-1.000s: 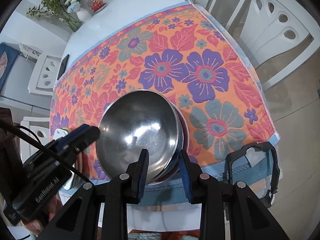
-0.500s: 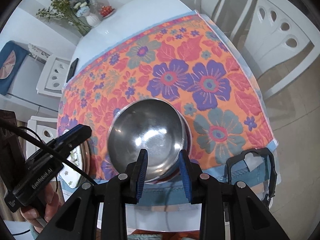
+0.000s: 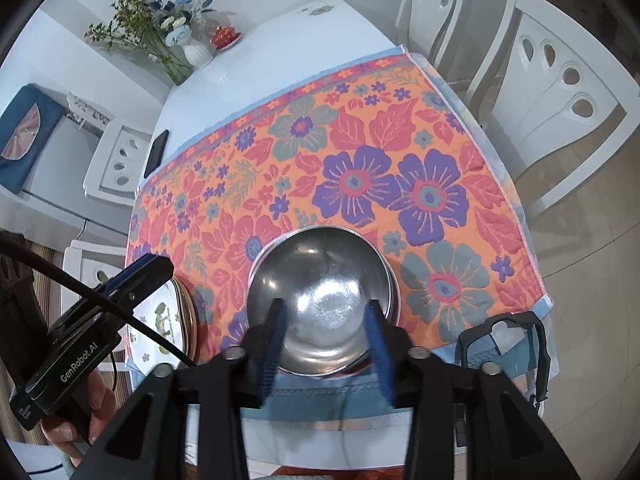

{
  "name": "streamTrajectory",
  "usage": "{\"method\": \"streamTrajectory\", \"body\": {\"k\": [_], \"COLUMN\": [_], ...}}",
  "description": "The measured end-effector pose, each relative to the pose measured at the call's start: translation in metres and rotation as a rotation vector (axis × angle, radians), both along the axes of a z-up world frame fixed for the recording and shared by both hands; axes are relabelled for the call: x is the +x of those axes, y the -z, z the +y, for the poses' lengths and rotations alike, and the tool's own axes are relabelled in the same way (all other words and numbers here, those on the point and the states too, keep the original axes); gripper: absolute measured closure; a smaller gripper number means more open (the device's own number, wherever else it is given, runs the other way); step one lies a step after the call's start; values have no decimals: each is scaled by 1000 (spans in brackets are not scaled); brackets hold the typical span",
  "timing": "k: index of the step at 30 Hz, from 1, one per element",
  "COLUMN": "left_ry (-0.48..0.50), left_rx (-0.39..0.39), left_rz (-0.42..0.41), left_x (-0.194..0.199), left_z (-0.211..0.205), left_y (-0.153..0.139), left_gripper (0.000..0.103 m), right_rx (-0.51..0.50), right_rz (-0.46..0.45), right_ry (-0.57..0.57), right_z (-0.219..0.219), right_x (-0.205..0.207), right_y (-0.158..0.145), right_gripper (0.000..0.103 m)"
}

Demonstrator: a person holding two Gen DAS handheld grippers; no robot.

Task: Organize plates and bowls
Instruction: 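Open both grippers and reposition them around the nested bowls, then grasp the rim of the nested bowl stack with both grippers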

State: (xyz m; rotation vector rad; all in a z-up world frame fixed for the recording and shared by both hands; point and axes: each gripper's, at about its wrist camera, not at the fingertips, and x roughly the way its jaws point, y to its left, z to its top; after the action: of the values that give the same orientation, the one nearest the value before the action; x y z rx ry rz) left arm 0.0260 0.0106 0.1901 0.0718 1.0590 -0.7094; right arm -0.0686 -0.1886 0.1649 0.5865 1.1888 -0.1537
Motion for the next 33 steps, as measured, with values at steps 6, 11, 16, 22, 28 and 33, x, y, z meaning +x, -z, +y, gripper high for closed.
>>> {"method": "streamTrajectory", "body": {"k": [6, 11, 16, 22, 28, 33], "left_ry": [-23, -12, -9, -9, -4, -28], "left_rx": [-1, 17, -1, -31, -66, -29], "left_rz": [-37, -63, -32, 28, 146, 185], "left_x": [-2, -8, -10, -12, -19, -24], "left_z": [9, 13, 17, 17, 6, -9], "left_y": [-6, -7, 0, 14, 38, 60], "left_gripper": [41, 41, 41, 41, 38, 38], "right_rx": [-58, -141, -253, -289, -152, -1], "right_rz": [-34, -63, -80, -48, -46, -28], "right_ry": [-3, -31, -60, -68, 7, 62], "right_z": [8, 21, 36, 39, 6, -22], "right_x": [3, 3, 3, -3, -15, -25], "right_y": [-14, -24, -31, -23, 3, 38], "right_gripper": [51, 51, 49, 43, 32, 32]}}
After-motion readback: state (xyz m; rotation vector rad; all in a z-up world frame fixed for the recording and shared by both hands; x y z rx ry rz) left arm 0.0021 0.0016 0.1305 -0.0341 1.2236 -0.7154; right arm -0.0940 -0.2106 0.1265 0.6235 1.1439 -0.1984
